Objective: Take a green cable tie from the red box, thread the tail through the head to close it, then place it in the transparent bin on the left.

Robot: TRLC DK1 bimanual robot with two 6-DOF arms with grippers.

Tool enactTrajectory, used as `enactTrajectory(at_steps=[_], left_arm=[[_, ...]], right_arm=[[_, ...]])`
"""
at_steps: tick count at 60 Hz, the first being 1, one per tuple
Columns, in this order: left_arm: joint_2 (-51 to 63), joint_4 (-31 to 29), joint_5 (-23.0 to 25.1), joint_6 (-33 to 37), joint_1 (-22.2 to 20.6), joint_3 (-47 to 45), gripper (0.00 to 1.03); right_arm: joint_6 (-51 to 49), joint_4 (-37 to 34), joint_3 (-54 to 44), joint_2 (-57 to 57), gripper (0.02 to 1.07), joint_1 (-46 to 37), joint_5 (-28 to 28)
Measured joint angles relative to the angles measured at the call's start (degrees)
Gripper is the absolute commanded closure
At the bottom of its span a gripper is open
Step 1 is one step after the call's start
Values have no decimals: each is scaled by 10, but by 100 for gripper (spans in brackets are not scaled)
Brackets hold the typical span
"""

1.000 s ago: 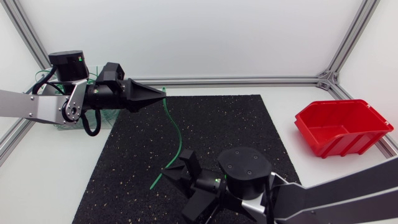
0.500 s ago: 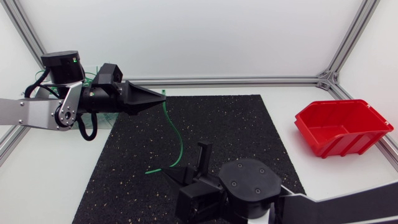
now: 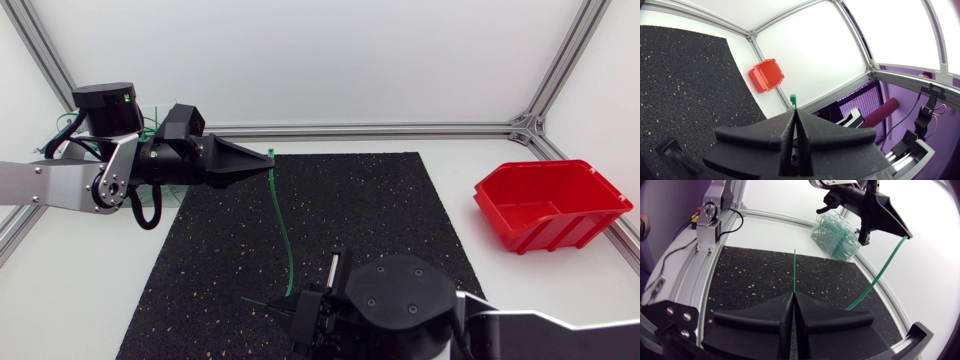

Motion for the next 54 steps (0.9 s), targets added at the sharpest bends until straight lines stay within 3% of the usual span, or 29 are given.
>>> enactTrajectory(at_steps=[11, 24, 42, 54], left_arm=[[0, 0, -5, 0, -6, 0, 100], [0, 0, -15, 0, -17, 0, 100], [-8, 0, -18, 0, -18, -9, 100], [-19, 0, -26, 0, -24, -15, 100]], right_arm=[[126, -201, 109, -57, 102, -31, -48], [169, -365, 204, -96, 102, -33, -57], [234, -410, 289, -148, 102, -29, -39], [318, -479, 323, -148, 102, -21, -30]])
